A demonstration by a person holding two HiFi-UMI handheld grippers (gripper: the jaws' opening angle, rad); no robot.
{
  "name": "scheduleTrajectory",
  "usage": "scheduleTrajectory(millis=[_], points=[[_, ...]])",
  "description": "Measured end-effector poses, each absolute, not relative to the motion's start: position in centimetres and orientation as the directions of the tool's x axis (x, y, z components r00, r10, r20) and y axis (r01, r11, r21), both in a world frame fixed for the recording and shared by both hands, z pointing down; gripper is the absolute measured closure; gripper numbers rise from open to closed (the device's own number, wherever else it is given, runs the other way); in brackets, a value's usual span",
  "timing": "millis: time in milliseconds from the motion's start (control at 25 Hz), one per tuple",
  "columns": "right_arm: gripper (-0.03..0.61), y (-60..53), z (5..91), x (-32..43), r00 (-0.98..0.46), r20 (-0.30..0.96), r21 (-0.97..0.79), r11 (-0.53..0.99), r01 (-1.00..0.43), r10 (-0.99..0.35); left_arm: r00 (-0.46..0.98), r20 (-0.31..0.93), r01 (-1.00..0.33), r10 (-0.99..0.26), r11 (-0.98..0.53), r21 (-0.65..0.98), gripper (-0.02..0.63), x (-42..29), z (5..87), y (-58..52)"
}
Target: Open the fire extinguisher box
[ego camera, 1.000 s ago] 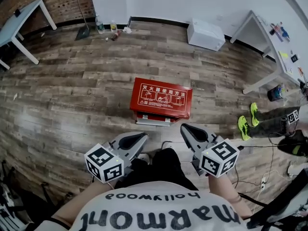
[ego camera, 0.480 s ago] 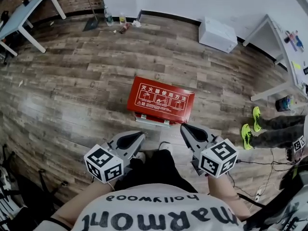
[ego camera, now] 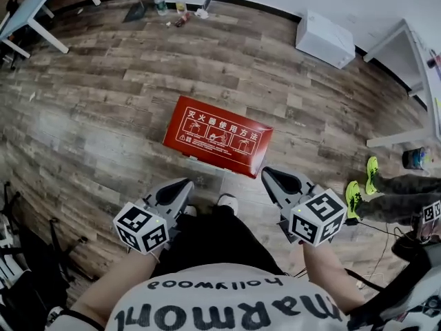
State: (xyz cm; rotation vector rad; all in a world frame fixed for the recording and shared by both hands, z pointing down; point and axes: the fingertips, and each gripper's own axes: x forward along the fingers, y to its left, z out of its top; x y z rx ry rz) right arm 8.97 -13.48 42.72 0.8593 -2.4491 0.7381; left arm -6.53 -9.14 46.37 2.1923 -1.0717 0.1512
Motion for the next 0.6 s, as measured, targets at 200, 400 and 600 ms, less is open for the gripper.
scheduleTrajectory(millis=[200, 400, 600], points=[[0.569, -14.3, 46.1, 9.1, -0.741, 0.56, -0.366, 0.691, -0.623, -0.372, 0.581, 0.419, -0.758, -0.697, -0.277, 0.59, 0.609, -7.4, 50.9, -8.8], [0.569, -13.8, 49.8, 8.0, -0.76, 0.567, -0.386, 0.712, -0.586, -0.317, 0.549, 0.448, -0.754, -0.705, -0.187, 0.629, 0.609, -8.4, 55.3, -8.6], [0.569, -12.5, 53.2, 7.3, -0.758, 0.579, -0.434, 0.674, -0.598, -0.3, 0.569, 0.466, -0.736, -0.678, -0.167, 0.656, 0.609, -8.3, 59.2, -7.6]])
